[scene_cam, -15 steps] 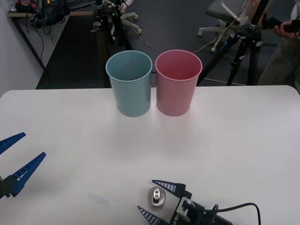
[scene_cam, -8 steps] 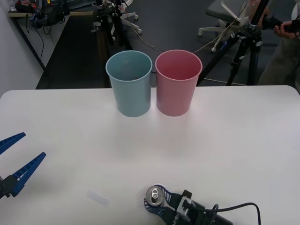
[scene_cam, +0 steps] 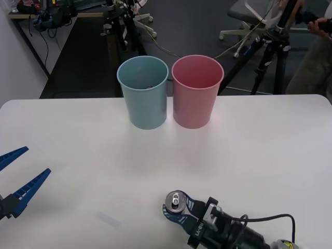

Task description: Grasp the object on the table and drop it into the matching bin: aluminum can to the light blue bin, PET bottle to the pink bin.

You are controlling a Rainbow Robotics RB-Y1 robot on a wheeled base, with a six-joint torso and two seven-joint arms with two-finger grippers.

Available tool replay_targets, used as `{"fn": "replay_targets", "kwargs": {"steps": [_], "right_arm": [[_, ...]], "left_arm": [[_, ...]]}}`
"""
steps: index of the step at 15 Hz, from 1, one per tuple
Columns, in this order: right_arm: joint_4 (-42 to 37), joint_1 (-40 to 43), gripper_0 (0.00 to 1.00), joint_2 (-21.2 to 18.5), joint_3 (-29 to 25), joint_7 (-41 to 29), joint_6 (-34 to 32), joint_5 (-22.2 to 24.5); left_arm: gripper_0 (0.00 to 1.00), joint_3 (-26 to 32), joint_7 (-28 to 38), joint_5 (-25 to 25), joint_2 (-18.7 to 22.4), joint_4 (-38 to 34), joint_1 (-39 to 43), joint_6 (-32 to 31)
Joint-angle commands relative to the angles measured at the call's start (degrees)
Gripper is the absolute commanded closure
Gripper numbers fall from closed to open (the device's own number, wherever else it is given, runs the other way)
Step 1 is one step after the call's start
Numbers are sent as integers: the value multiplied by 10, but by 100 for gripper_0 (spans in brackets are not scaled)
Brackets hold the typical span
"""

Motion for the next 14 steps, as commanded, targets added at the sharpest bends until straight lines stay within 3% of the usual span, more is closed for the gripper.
{"fn": "replay_targets", "kwargs": {"steps": [1,8,14], "right_arm": [[-67,0,100,-13,4,-48,46,0],[-237,-29,100,-55,20,-204,202,31],[-252,-148,100,-49,45,-328,328,101]], "left_arm": [[0,0,0,0,0,0,0,0],[0,0,0,0,0,0,0,0],[0,0,0,0,0,0,0,0]]}}
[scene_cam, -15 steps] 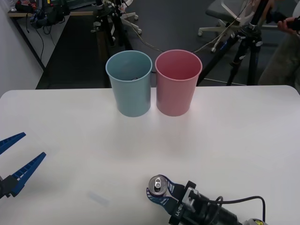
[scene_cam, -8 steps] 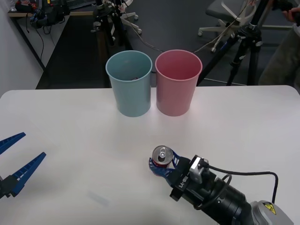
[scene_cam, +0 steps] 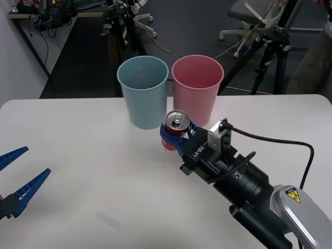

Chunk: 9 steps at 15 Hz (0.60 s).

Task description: Grasp the object on the table and drop it into the matching bin: aluminum can to the light blue bin, PET bottle to the pink bin.

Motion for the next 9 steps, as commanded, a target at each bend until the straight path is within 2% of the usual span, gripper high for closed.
{"fn": "replay_targets", "kwargs": {"steps": [1,4,6,9], "right_arm": [[1,-54,100,10,9,-57,50,42],[9,-104,100,29,9,-119,82,94],[36,-148,100,38,10,-134,102,100],[122,-238,100,65,10,-138,147,100]], "left_arm": [[0,0,0,0,0,0,0,0],[0,0,0,0,0,0,0,0],[0,0,0,0,0,0,0,0],[0,0,0,0,0,0,0,0]]}}
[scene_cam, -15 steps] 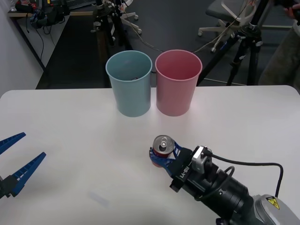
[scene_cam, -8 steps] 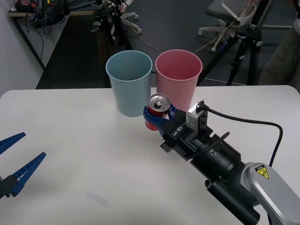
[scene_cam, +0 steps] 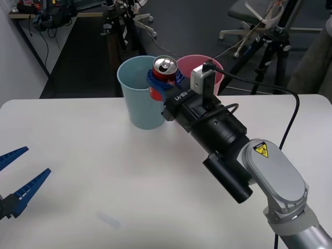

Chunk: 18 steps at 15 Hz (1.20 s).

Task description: Grasp the object on the table and drop it into the matching bin: aluminum can to the light blue bin, PET bottle to the pink bin.

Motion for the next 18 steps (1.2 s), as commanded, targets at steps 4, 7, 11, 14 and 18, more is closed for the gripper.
{"fn": "replay_targets", "kwargs": {"steps": [4,7,11,14,18], "right_arm": [[173,-159,100,43,0,-3,79,-4],[245,-217,100,61,0,-3,105,-9],[329,-279,100,79,0,-6,129,-12],[385,-313,100,91,0,-7,142,-18],[414,-329,100,104,0,-5,157,-19]], "left_arm": [[0,0,0,0,0,0,0,0],[0,0,0,0,0,0,0,0],[0,0,0,0,0,0,0,0],[0,0,0,0,0,0,0,0],[0,0,0,0,0,0,0,0]]}}
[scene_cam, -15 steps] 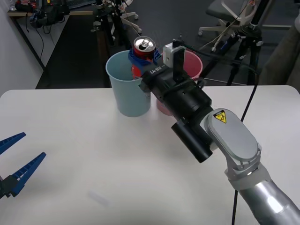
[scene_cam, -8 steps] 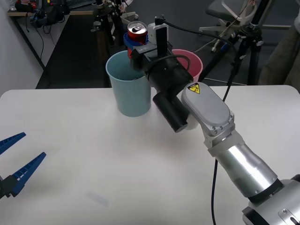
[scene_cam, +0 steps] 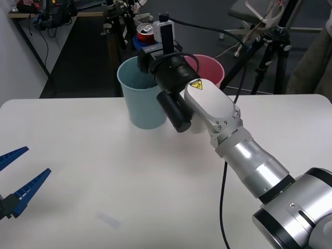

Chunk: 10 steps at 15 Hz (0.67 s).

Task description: Grasp the object on the table and drop it into the matching bin: aluminum can to the light blue bin, PET bottle to the pink bin.

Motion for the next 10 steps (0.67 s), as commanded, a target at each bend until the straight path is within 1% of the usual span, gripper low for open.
{"fn": "replay_targets", "kwargs": {"steps": [1,5,6,7,10], "right_arm": [[4,-1,100,3,0,0,5,0],[4,-1,100,3,0,-1,4,-3],[4,-1,70,3,0,-1,5,-5],[4,-1,0,3,0,-2,5,-8],[4,-1,0,3,0,1,5,-10]], "left_arm": [[0,0,0,0,0,0,0,0],[0,0,0,0,0,0,0,0],[0,0,0,0,0,0,0,0],[0,0,0,0,0,0,0,0],[0,0,0,0,0,0,0,0]]}}
